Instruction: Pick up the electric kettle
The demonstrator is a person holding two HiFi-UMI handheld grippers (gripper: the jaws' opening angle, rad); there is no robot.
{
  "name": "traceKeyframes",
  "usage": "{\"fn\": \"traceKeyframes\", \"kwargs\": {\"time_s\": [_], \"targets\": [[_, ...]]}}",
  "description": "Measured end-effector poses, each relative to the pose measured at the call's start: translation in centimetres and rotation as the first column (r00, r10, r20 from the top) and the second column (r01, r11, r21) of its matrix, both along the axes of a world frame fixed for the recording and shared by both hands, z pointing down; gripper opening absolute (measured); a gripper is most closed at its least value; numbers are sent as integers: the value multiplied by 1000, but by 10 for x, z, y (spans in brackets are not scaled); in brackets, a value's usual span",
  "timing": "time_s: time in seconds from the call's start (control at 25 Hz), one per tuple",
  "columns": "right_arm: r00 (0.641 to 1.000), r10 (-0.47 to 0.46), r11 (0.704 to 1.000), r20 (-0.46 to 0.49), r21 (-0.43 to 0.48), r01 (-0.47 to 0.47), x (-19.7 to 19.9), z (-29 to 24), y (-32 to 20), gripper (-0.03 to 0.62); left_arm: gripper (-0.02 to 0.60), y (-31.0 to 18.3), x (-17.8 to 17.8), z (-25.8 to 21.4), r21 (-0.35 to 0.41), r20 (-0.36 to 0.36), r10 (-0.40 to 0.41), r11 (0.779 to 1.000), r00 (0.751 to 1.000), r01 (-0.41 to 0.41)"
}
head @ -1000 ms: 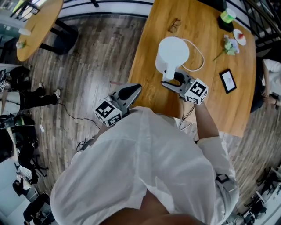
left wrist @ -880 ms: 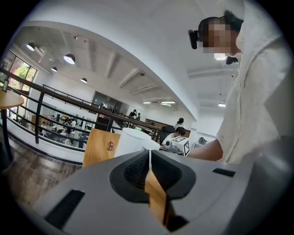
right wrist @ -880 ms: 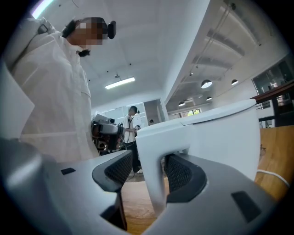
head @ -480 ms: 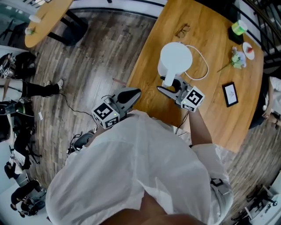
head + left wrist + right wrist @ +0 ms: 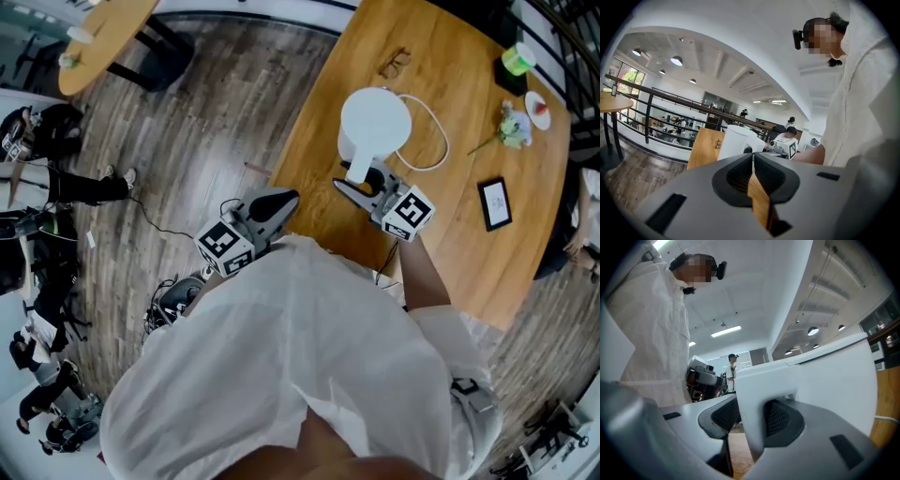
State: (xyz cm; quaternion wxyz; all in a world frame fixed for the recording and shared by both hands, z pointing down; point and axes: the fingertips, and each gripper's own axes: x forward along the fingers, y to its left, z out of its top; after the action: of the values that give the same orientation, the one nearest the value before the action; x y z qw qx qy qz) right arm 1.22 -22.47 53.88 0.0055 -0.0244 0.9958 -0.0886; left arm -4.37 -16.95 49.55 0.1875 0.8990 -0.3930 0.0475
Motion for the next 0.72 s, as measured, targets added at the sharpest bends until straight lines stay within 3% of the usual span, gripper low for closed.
{"fn": "traceKeyframes", "kwargs": {"time_s": [0.44, 0.72], "targets": [[999, 41, 999, -5, -10, -41, 2, -12, -16, 117, 16, 5, -1, -3, 8, -7, -7, 1000, 1000, 8], [993, 119, 993, 5, -11, -119, 4, -26, -37, 113, 16, 7, -8, -5, 13, -14, -10, 1000, 1000, 10]]}}
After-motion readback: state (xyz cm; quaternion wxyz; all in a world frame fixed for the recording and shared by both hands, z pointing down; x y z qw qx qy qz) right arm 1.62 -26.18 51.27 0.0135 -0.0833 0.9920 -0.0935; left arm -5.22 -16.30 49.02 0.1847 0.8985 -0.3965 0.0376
